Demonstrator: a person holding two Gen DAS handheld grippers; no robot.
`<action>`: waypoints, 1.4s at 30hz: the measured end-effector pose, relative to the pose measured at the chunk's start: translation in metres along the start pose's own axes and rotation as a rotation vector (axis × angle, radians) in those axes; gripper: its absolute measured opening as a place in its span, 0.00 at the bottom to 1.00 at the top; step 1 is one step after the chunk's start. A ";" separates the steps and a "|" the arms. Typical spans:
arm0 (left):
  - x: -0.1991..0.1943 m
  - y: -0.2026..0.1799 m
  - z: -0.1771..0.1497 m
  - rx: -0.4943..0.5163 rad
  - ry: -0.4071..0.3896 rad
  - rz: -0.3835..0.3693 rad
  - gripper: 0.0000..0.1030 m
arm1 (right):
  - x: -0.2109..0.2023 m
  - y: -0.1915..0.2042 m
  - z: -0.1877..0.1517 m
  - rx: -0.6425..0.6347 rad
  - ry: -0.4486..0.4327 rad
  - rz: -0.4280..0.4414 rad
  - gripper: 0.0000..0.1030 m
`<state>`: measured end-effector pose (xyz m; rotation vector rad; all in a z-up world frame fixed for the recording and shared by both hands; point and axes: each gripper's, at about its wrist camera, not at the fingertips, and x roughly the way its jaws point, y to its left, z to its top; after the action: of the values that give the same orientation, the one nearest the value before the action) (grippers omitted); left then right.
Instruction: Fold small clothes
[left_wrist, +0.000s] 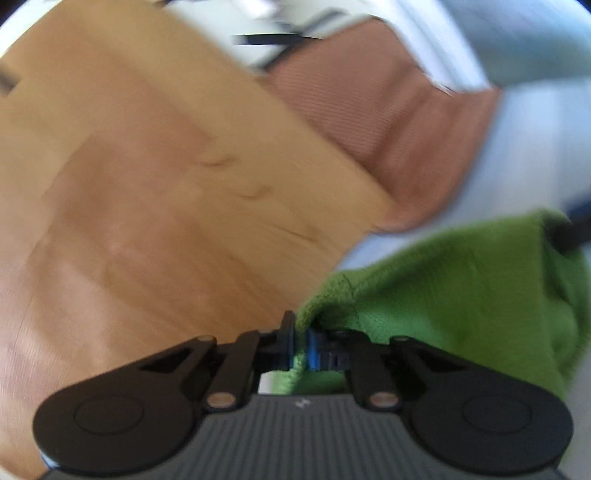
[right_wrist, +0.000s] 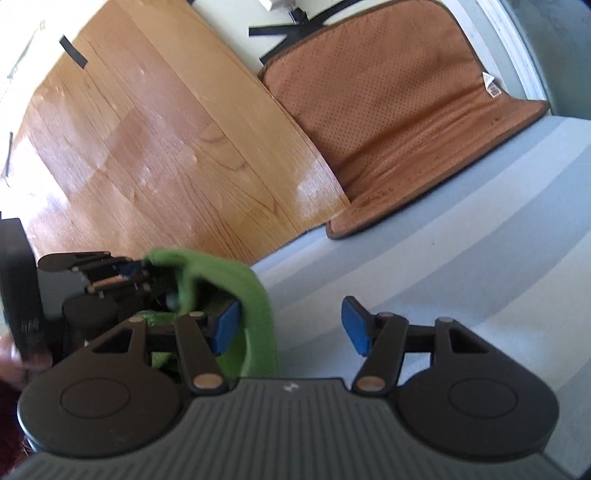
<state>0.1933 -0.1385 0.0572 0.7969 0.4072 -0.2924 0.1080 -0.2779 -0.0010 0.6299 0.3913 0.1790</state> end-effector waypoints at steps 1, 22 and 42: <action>-0.004 0.013 0.001 -0.046 -0.009 0.021 0.07 | -0.003 0.001 0.001 0.007 -0.008 0.013 0.62; -0.165 0.166 -0.088 -0.469 -0.128 0.365 0.07 | 0.040 0.107 -0.003 -0.439 0.165 0.346 0.71; -0.424 0.202 -0.045 -0.594 -0.617 0.530 0.07 | -0.242 0.274 0.137 -0.762 -0.707 0.173 0.10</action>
<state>-0.1107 0.0715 0.3502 0.1821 -0.3000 0.0908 -0.0693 -0.2009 0.3382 -0.0536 -0.4145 0.2384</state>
